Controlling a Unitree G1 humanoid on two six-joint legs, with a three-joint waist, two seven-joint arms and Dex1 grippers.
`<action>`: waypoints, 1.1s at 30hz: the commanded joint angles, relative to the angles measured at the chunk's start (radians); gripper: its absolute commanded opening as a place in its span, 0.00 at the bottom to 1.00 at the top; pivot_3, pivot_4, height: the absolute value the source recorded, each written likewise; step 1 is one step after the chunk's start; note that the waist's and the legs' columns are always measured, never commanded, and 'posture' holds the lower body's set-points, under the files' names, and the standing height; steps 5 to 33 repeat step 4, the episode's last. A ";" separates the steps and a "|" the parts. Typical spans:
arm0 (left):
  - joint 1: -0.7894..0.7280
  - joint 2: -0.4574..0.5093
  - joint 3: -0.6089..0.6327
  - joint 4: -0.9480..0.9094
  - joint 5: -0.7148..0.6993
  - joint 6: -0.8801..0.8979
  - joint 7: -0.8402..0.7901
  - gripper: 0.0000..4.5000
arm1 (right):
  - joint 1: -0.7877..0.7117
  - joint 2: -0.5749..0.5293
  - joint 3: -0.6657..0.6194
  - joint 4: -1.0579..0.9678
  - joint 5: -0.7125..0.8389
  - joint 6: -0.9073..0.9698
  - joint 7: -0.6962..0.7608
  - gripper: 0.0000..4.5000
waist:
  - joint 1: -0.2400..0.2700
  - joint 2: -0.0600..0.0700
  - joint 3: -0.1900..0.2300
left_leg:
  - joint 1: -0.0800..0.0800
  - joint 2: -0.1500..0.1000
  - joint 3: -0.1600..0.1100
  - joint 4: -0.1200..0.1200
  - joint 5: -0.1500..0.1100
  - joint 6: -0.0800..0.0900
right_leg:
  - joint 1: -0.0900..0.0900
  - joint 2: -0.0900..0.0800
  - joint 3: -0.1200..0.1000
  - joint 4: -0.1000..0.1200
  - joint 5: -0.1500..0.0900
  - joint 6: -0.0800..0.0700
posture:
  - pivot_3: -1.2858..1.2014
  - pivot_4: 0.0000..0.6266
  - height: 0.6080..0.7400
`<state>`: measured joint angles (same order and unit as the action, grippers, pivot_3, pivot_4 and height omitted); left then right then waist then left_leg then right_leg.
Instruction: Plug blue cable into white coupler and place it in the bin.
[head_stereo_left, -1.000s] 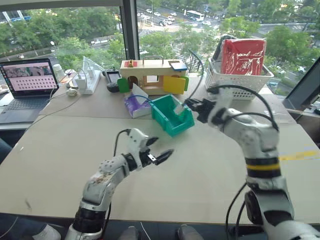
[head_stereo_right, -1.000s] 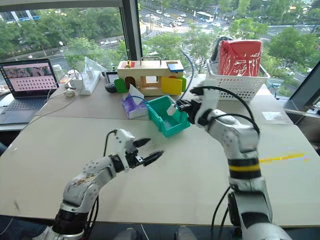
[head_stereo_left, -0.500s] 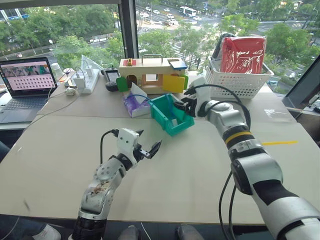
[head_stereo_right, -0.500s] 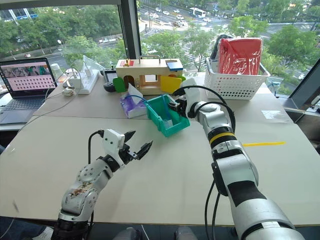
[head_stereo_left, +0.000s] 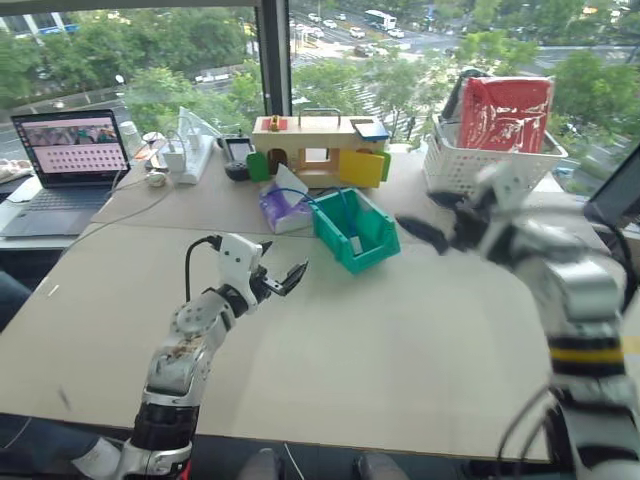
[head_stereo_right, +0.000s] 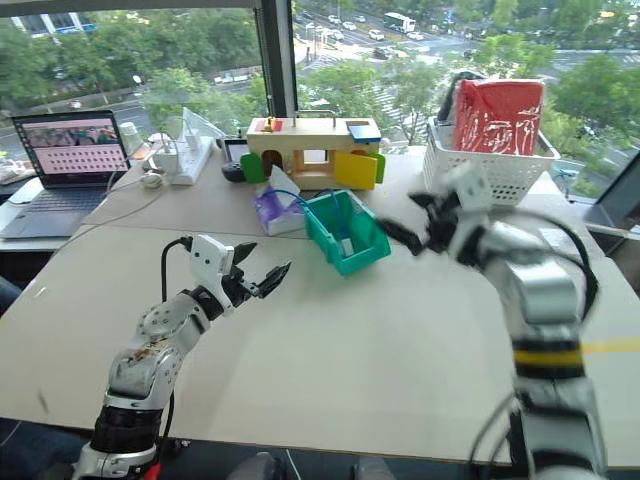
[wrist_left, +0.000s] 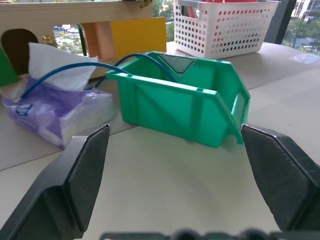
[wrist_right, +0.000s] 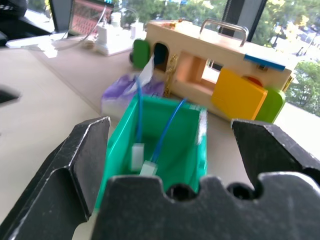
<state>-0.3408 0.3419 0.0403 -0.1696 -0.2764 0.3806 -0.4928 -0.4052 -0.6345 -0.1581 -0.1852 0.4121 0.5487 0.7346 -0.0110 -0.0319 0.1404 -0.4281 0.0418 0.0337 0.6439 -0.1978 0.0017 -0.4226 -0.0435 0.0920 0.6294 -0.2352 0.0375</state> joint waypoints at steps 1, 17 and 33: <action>-0.041 0.015 0.003 0.044 0.009 -0.063 -0.030 1.00 | 0.175 0.075 -0.090 -0.160 -0.004 -0.044 -0.124 1.00 | -0.008 0.000 0.000 | 0.000 -0.001 0.001 0.000 0.000 0.000 | -0.001 -0.001 0.002 0.001 0.000 0.000 | 0.52 0.24 1.00; -0.058 0.027 0.003 0.082 0.005 -0.067 -0.048 1.00 | 0.266 0.134 -0.088 -0.181 -0.055 -0.104 -0.196 1.00 | -0.017 0.000 0.000 | 0.003 -0.001 0.003 0.002 0.001 -0.001 | 0.001 0.000 0.005 0.002 0.000 0.001 | 0.52 0.24 1.00; -0.058 0.027 0.003 0.082 0.005 -0.067 -0.048 1.00 | 0.266 0.134 -0.088 -0.181 -0.055 -0.104 -0.196 1.00 | -0.017 0.000 0.000 | 0.003 -0.001 0.003 0.002 0.001 -0.001 | 0.001 0.000 0.005 0.002 0.000 0.001 | 0.52 0.24 1.00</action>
